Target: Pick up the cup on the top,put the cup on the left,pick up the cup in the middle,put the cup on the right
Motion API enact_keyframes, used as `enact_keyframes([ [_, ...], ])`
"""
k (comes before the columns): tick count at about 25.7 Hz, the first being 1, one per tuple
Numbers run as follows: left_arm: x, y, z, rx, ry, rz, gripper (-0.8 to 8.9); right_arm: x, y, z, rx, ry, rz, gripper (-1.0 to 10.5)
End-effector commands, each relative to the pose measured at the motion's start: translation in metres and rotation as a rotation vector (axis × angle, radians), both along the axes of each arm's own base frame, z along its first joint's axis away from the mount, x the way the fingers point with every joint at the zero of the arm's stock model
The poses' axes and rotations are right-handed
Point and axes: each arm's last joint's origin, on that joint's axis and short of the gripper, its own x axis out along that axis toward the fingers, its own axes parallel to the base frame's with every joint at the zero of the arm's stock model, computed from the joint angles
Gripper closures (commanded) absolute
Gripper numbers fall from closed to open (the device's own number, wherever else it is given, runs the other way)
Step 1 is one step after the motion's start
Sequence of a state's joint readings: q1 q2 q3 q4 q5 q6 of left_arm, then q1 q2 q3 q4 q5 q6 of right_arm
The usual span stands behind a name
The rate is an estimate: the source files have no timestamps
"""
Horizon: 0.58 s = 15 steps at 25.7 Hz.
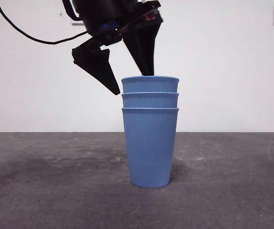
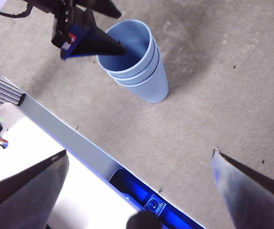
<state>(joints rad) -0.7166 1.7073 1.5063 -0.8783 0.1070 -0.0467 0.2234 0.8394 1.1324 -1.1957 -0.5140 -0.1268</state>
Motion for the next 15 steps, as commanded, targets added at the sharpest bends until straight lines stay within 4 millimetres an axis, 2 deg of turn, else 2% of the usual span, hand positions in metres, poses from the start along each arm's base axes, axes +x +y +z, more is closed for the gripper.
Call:
enact_keyframes([
  [1, -0.0005, -0.0020, -0.0027, 0.007, 0.012, 0.005, 5.61, 0.0004, 0.0004, 0.0004, 0.004, -0.003, -0.001, 4.4],
  [2, -0.0007, -0.0022, -0.0027, 0.007, 0.012, 0.005, 5.96, 0.0004, 0.0004, 0.0004, 0.003, -0.003, -0.002, 4.4],
  [9, -0.0007, -0.0020, -0.0027, 0.008, 0.013, 0.005, 6.02, 0.0004, 0.0004, 0.0004, 0.004, -0.003, -0.001, 4.4],
  [11, -0.0009, -0.0018, -0.0029, 0.010, 0.016, 0.005, 6.55, 0.0004, 0.0004, 0.0004, 0.004, -0.003, -0.001, 4.4],
  [15, -0.0012, -0.0015, -0.0031, 0.013, 0.019, 0.005, 6.66, 0.0004, 0.0004, 0.0004, 0.004, -0.003, -0.001, 4.4],
])
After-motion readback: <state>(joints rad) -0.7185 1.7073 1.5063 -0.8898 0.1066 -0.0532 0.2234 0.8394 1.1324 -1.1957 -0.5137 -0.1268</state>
